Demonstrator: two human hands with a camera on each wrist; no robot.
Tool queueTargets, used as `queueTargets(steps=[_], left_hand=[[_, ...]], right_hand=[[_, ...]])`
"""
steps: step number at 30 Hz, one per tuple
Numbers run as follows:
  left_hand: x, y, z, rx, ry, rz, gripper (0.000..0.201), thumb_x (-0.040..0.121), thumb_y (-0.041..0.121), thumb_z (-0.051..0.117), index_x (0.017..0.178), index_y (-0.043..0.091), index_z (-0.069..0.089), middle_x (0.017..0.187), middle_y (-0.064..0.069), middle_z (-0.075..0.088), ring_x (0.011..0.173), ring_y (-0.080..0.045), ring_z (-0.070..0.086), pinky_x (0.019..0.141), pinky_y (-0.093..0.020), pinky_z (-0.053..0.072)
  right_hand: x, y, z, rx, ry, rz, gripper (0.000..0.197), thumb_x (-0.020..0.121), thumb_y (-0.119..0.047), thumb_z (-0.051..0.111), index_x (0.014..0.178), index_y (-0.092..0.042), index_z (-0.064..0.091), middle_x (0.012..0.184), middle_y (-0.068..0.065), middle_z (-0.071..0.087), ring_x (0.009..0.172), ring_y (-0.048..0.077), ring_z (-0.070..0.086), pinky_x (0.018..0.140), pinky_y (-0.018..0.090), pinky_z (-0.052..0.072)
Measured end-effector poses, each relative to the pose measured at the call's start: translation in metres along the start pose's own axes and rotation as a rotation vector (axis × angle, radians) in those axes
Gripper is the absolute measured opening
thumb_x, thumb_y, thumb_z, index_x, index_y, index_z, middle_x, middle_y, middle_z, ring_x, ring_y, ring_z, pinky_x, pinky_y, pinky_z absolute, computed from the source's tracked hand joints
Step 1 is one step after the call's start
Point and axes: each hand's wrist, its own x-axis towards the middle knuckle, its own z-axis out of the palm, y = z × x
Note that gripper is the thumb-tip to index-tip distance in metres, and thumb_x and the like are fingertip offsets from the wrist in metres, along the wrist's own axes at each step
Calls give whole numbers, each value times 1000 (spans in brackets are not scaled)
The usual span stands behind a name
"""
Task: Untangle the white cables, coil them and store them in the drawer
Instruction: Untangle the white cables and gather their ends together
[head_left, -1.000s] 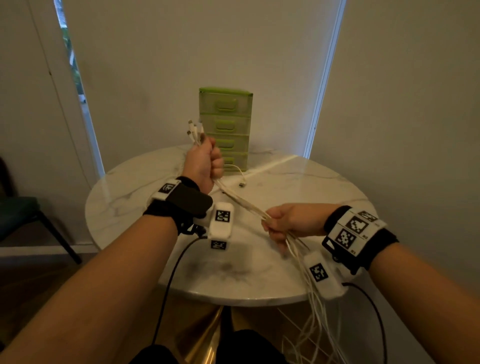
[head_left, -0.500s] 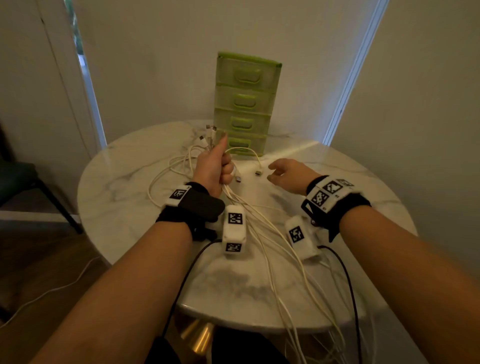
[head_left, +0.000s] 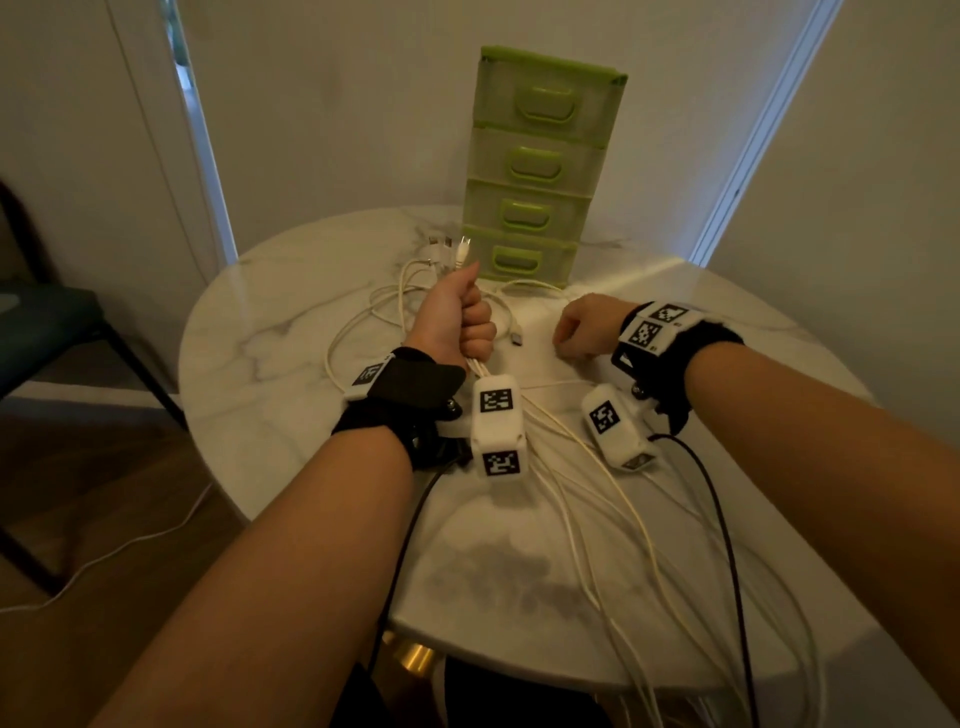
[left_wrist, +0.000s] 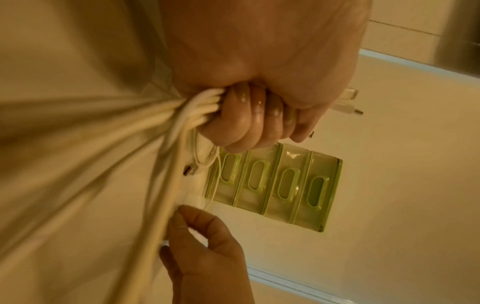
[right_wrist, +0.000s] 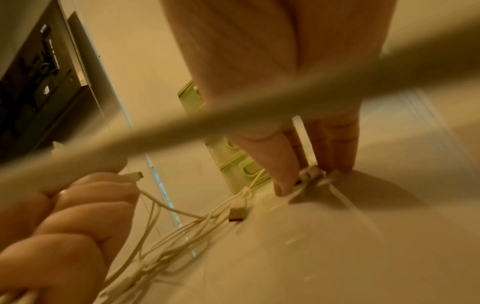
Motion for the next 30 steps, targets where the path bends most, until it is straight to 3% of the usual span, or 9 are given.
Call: queueTargets(steps=[2,4,7,10,14,20,24,27,30], left_hand=[[0,0,0,4,7,-5,63,97,36,41,37,23,29,36,8,20,27,-4,14,32,-9,9],[-2,-1,0,11,10,-6,60,97,36,41,40,23,28,36,8,20,28,-4,14,33,-8,9],[-6,-1,2,32,6,2,57,97,37,41,45,23,26,36,9,20,27,-4,15,33,-8,10],[-13,-1,5,53,-5,25,53,98,39,40,50,22,24,35,9,20,27,-4,14,34,-8,9],[-25,-4,11,89,-88,51,49,99,43,36,57,21,22,37,10,20,28,-3,15,33,-10,9],[-36,-26,34,277,-131,56,48,99,47,33,79,13,61,44,8,42,31,-2,22,32,-11,13],[-39,-39,48,403,-126,20,44,98,47,35,101,13,64,67,4,64,31,-2,24,31,-12,17],[-38,-41,58,339,-80,70,33,98,39,42,106,12,59,82,1,66,31,-2,24,30,-12,18],[-34,-34,64,195,-53,142,19,97,27,49,92,12,59,83,3,63,30,0,24,29,-11,19]], right_hand=[[-4,4,1,82,-26,24,7,76,-19,72,77,-14,67,75,0,63,83,20,59,82,31,50],[-10,6,3,177,-36,55,13,73,-15,73,65,-16,63,69,2,64,80,22,61,82,35,54],[-20,4,3,337,5,76,4,77,-11,67,74,-9,65,76,8,64,80,24,63,82,37,56],[-43,-6,-9,645,78,50,6,84,-4,59,89,-4,62,69,7,55,64,16,54,63,26,53],[-77,-11,-41,1072,152,65,24,87,8,44,68,2,57,71,11,50,61,19,51,55,20,55],[-110,-8,-58,1352,273,-6,25,86,13,39,73,4,59,84,14,57,76,20,59,60,21,57],[-124,-2,-54,1353,274,-64,37,80,18,28,94,8,61,87,15,59,81,21,60,60,19,57],[-131,8,-49,1263,244,-77,40,79,18,25,84,5,62,86,15,60,75,22,59,52,15,55],[-135,24,-41,1174,250,-32,44,77,18,22,74,-2,61,77,13,59,64,19,55,46,14,49]])
